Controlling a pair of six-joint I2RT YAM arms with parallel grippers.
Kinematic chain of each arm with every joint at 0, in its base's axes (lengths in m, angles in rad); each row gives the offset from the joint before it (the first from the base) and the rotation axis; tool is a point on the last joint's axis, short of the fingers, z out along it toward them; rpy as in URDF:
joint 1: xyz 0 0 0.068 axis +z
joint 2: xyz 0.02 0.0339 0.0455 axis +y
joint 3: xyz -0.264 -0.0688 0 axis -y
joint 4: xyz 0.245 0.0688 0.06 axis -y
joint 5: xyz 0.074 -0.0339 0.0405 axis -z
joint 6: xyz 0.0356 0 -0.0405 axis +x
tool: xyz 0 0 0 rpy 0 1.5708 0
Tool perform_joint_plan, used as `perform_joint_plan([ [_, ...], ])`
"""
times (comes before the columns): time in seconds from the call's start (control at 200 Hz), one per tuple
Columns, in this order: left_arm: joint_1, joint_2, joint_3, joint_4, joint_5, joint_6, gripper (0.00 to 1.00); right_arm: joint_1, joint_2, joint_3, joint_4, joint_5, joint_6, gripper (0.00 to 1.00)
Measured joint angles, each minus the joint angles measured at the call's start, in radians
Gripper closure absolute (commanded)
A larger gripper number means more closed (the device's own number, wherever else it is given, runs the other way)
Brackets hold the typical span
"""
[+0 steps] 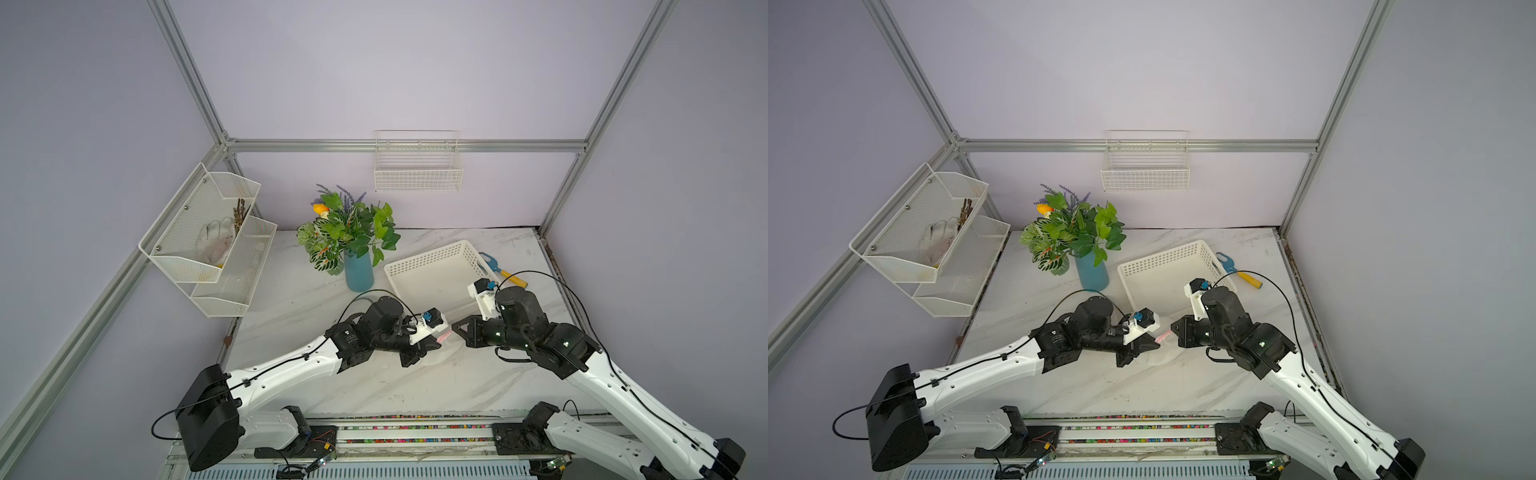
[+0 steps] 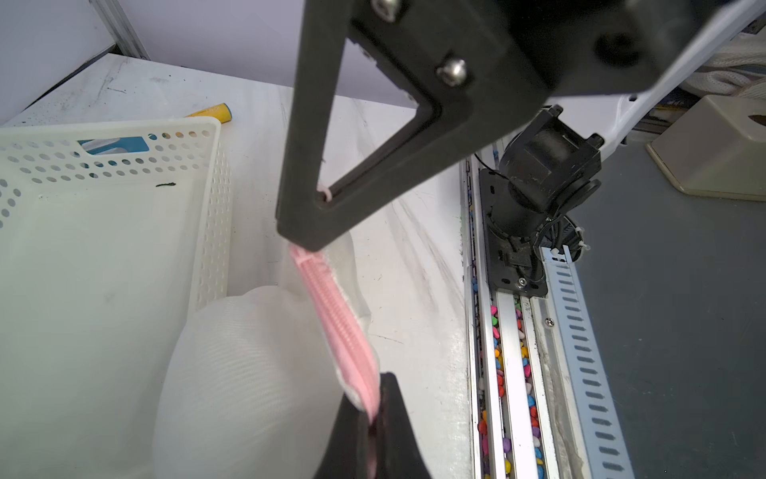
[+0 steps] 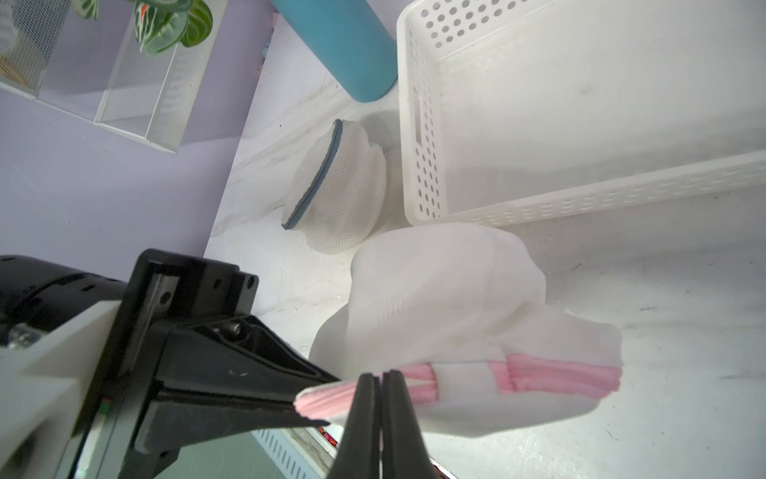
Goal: Turn the laundry bag inside out
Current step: Zip the zipper on the laundry bag, then place the laundry bag at the center of the board.
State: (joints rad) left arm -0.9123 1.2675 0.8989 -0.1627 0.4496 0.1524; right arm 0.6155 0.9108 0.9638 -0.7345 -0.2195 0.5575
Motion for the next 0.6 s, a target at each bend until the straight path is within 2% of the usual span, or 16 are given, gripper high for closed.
perform_joint_plan([
  [0.135, 0.000, -0.040, -0.027, 0.009, -0.001, 0.026, 1.00, -0.036, -0.023, -0.006, -0.001, -0.026, 0.007, 1.00],
  [0.505, 0.000, -0.060, -0.049, 0.020, 0.002, 0.051, 1.00, -0.051, -0.032, -0.034, -0.002, -0.072, 0.010, 1.00],
  [0.525, 0.000, -0.060, -0.049, 0.020, 0.006, 0.050, 1.00, -0.051, -0.032, -0.034, -0.001, -0.077, 0.010, 0.92],
  [0.56, 0.000, -0.060, -0.049, 0.020, 0.018, 0.045, 1.00, -0.054, -0.032, -0.034, -0.001, -0.089, 0.010, 0.70],
  [0.6, 0.000, -0.057, -0.049, 0.027, 0.038, 0.022, 1.00, -0.056, -0.032, -0.034, 0.000, -0.095, 0.010, 0.51],
])
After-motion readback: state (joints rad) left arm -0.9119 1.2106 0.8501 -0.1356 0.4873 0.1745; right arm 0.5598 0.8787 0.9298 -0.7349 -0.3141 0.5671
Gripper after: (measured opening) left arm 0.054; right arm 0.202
